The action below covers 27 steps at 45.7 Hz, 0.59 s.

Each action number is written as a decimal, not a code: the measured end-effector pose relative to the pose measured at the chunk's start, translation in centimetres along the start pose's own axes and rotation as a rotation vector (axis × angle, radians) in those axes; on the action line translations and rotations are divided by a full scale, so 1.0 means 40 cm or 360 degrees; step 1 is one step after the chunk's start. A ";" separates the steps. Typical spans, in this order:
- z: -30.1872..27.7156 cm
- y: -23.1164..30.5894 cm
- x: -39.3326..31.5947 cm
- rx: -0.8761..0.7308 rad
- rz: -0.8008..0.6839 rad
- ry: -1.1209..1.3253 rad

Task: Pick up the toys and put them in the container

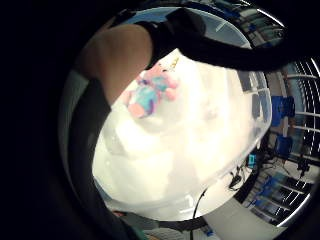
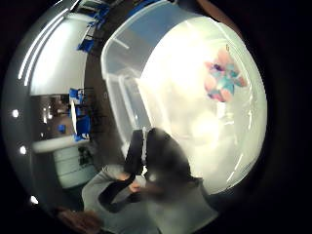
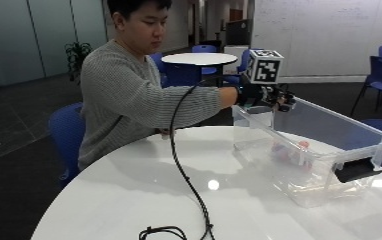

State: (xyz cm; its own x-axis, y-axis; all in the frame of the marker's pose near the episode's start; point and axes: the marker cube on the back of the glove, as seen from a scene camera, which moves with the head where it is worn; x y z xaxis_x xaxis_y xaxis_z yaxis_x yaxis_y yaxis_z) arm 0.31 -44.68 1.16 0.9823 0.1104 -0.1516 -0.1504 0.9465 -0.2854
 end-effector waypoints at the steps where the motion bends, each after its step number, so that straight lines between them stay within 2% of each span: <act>1: -0.010 0.027 0.007 0.0025 0.0001 -0.0012; 7: -0.079 0.229 0.123 0.0210 0.0067 -0.0099; 12: -0.105 0.422 0.288 0.0322 0.0242 -0.0129; 18: -0.036 0.609 0.318 0.0338 0.0312 0.0084; 22: -0.018 0.690 0.333 0.0337 0.0391 0.0114; 27: 0.012 0.769 0.301 0.0351 0.0367 0.0111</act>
State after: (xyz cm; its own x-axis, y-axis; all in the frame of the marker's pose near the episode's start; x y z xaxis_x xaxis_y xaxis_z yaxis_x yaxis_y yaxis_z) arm 7.56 -14.10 -9.00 0.9139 0.3157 -0.2552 -0.3327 0.9427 -0.0252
